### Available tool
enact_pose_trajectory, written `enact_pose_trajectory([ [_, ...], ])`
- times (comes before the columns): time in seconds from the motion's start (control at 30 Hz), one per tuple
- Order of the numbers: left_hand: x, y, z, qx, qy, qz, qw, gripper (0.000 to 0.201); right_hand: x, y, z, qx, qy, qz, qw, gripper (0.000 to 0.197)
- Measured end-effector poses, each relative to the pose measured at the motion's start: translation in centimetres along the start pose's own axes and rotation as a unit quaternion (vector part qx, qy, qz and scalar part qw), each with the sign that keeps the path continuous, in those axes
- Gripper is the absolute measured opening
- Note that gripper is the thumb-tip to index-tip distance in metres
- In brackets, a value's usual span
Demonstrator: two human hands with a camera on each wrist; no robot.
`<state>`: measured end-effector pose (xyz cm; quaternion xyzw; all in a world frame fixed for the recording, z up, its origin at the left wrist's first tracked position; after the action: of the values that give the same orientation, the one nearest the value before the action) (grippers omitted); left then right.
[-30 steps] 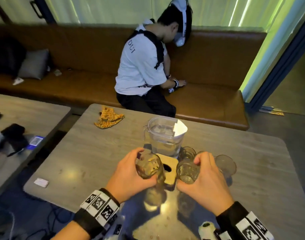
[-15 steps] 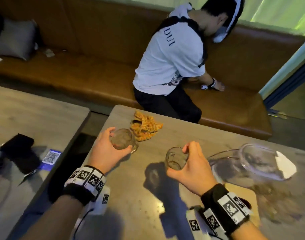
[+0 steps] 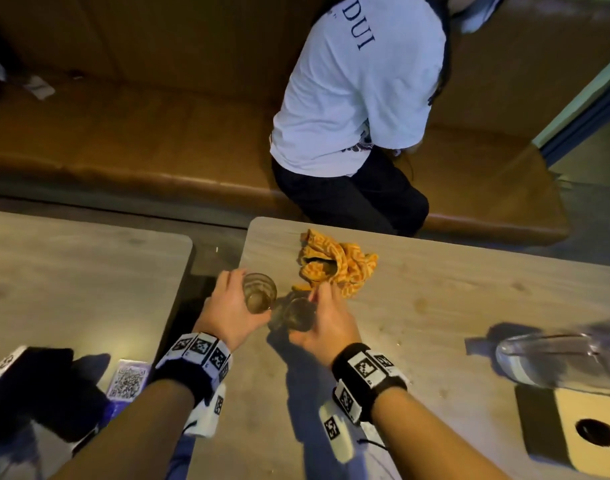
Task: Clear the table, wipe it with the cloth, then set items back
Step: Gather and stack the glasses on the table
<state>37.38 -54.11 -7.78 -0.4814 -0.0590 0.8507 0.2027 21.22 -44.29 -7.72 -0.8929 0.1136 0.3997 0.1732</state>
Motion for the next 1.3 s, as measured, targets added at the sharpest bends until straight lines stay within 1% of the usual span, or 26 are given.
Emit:
enact_pose_trajectory([
  [0.17, 0.0, 0.9, 0.0, 0.053, -0.023, 0.010, 0.998, 0.076, 1.8, 1.9, 0.1, 0.012, -0.030, 0.009, 0.999, 0.059],
  [0.3, -0.2, 0.9, -0.9, 0.086, -0.043, 0.020, 0.995, 0.080, 2.4, 2.6, -0.4, -0.003, -0.048, 0.009, 0.999, 0.063],
  [0.37, -0.5, 0.7, -1.7, 0.100, -0.061, 0.020, 0.993, 0.082, 2.0, 2.1, -0.4, -0.008, -0.079, 0.031, 0.996, 0.074],
  [0.43, -0.6, 0.7, -2.3, 0.109, -0.072, 0.010, 0.991, 0.077, 1.5, 1.6, -0.4, -0.006, -0.092, 0.055, 0.994, 0.076],
  [0.5, -0.6, 1.1, -2.7, 0.110, -0.074, 0.003, 0.991, 0.075, 1.5, 1.6, -0.3, 0.005, -0.069, 0.065, 0.995, 0.070],
  [0.63, -0.9, 2.8, -2.3, 0.104, -0.080, 0.018, 0.991, 0.074, 1.1, 3.3, -0.6, 0.018, -0.039, 0.078, 0.996, 0.063],
  [0.8, -0.6, 4.4, -1.8, 0.085, -0.066, 0.001, 0.994, 0.075, 0.6, 4.3, -0.1, 0.026, -0.030, 0.081, 0.996, 0.065],
  [1.1, -0.4, 4.2, -2.0, 0.095, -0.052, -0.011, 0.994, 0.073, 0.6, 4.1, 0.3, 0.008, -0.035, 0.064, 0.997, 0.063],
  [1.2, -0.5, 3.5, -1.6, 0.102, -0.043, -0.014, 0.994, 0.078, 0.5, 4.0, 0.3, 0.000, -0.044, 0.051, 0.998, 0.069],
  [1.27, -0.5, 2.6, -1.3, 0.101, -0.025, -0.015, 0.994, 0.089, 0.3, 3.6, 0.3, -0.011, -0.038, 0.048, 0.998, 0.078],
  [1.3, -0.7, 2.0, -1.0, 0.114, -0.015, -0.001, 0.993, 0.093, -0.1, 3.1, 0.2, -0.023, -0.029, 0.054, 0.998, 0.081],
])
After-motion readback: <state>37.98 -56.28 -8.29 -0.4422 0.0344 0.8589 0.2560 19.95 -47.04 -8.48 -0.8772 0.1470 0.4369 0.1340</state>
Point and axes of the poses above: each hand's wrist, its own y-axis towards the middle knuckle, its own x-axis out of the palm, z = x × y, the point moved 6 cm from there along y, towards the middle knuckle, and after that the axes turned 4 degrees about z, right-handed, at the moved point
